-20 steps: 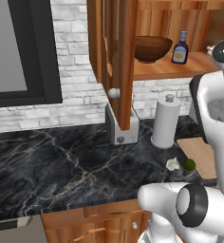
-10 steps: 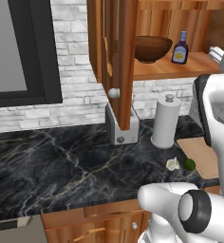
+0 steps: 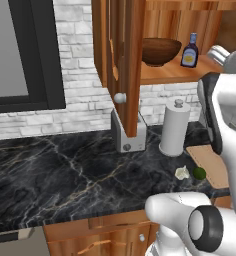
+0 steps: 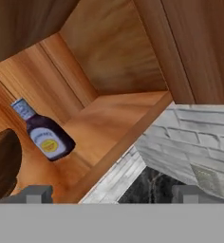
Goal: Open the cabinet. Place the bowl and condiment on the counter. Then place the lime and garlic on the cutting board.
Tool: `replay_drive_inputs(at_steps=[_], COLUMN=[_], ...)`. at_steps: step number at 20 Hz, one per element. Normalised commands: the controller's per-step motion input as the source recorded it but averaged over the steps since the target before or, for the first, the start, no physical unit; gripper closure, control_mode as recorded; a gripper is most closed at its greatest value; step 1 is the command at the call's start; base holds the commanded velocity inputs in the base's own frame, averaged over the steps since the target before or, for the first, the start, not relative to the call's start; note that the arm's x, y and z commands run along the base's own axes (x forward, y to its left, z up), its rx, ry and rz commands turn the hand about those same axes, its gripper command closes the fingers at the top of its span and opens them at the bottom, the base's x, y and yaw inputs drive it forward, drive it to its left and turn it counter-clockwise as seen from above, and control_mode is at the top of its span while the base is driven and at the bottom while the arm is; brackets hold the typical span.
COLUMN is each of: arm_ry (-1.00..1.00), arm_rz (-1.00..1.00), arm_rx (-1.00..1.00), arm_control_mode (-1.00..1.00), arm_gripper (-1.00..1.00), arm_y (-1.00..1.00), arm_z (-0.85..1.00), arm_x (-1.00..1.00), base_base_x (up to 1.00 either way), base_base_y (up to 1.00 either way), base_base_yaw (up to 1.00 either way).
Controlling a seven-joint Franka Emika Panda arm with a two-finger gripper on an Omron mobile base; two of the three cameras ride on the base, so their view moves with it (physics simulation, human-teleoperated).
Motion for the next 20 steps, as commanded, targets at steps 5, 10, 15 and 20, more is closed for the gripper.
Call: replay_drive_inputs(at_steps=[5, 10, 15, 20], arm_ry=[-0.04, -0.05, -0.02, 0.01], arm_rz=[0.22, 0.19, 0.16, 0.14], arm_rx=[0.07, 0.12, 0.11, 0.08], arm_control_mode=[-1.00, -1.00, -1.00, -1.00], arm_gripper=[-1.00, -1.00, -1.00, -1.00], arm_y=[0.26, 0.18, 0.25, 0.34], arm_z=[0.12, 0.11, 0.11, 0.09], arm_x=[0.16, 0.21, 0.41, 0.44], base_base_x=[0.00, 0.00, 0.00, 0.00], base_base_y=[0.00, 0.00, 0.00, 0.00], base_base_yaw=[0.00, 0.00, 0.00, 0.00])
